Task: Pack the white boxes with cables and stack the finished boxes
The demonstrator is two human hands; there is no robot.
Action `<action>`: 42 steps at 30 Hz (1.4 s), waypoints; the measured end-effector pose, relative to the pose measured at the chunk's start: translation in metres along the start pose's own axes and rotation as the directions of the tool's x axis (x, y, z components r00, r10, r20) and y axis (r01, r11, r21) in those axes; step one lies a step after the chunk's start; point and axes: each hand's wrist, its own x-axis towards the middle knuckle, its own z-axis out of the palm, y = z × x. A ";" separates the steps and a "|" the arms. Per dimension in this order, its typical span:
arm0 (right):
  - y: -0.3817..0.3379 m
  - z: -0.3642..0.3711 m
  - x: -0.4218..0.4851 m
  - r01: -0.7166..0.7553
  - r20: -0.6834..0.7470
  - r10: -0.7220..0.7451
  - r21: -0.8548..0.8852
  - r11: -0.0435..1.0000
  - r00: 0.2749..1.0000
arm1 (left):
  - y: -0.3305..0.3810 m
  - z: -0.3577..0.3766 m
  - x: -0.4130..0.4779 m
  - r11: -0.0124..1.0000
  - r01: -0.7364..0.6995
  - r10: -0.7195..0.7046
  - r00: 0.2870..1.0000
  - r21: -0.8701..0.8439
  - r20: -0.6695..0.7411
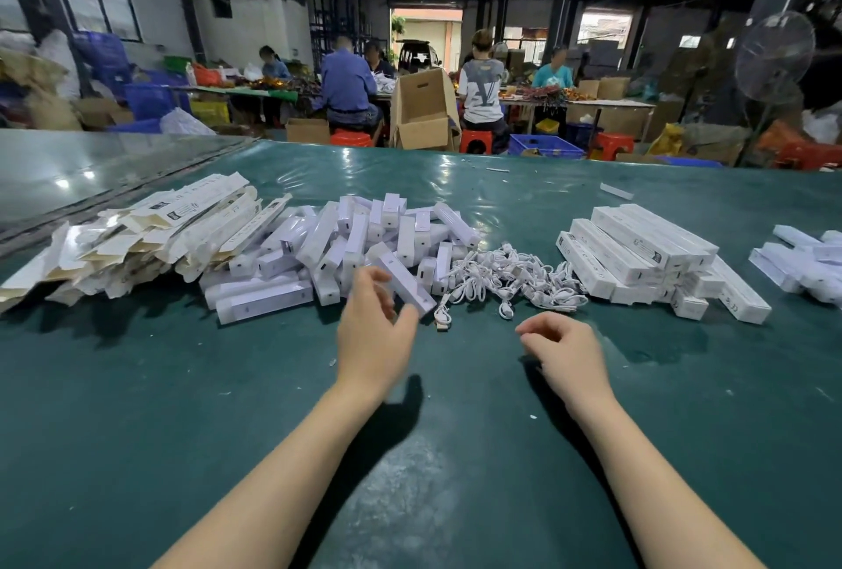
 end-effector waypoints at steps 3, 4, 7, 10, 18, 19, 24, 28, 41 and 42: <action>-0.003 0.000 0.002 0.019 0.014 -0.018 -0.046 0.999 1.000 | -0.007 -0.022 0.024 0.992 -0.045 0.068 0.977 0.119 -0.202; -0.004 0.001 0.003 0.024 0.019 -0.023 -0.069 0.997 1.000 | -0.012 -0.029 0.034 0.985 -0.018 0.064 0.960 0.171 -0.271; -0.006 0.004 0.006 0.031 0.046 -0.025 -0.132 0.991 0.999 | -0.028 -0.049 0.061 0.942 0.182 -0.069 0.927 0.281 -0.370; -0.007 0.003 0.008 -0.002 0.041 0.006 -0.100 0.995 0.999 | -0.042 -0.066 0.087 0.837 0.303 -0.155 0.930 0.457 -0.333; -0.008 0.003 0.005 0.019 0.067 -0.008 -0.163 0.986 0.998 | -0.080 -0.104 0.105 0.682 0.427 -0.484 0.872 0.594 -0.071; -0.008 0.003 0.005 0.022 0.067 -0.011 -0.167 0.986 0.998 | -0.082 -0.105 0.102 0.697 0.403 -0.448 0.891 0.594 -0.078; -0.008 0.004 0.005 0.034 0.070 -0.021 -0.186 0.982 0.997 | -0.059 -0.092 0.077 0.767 0.297 -0.187 0.952 0.569 -0.244; -0.008 0.004 0.004 0.048 0.067 -0.035 -0.195 0.980 0.997 | -0.023 -0.059 0.050 0.883 0.058 0.029 0.984 0.466 -0.177; -0.009 0.004 -0.001 0.089 0.121 -0.059 -0.260 0.962 0.991 | -0.032 -0.051 0.036 0.832 0.164 -0.149 0.986 0.530 -0.070; -0.009 0.004 -0.001 0.090 0.122 -0.059 -0.265 0.960 0.991 | -0.034 -0.057 0.040 0.842 0.182 -0.137 0.983 0.507 -0.126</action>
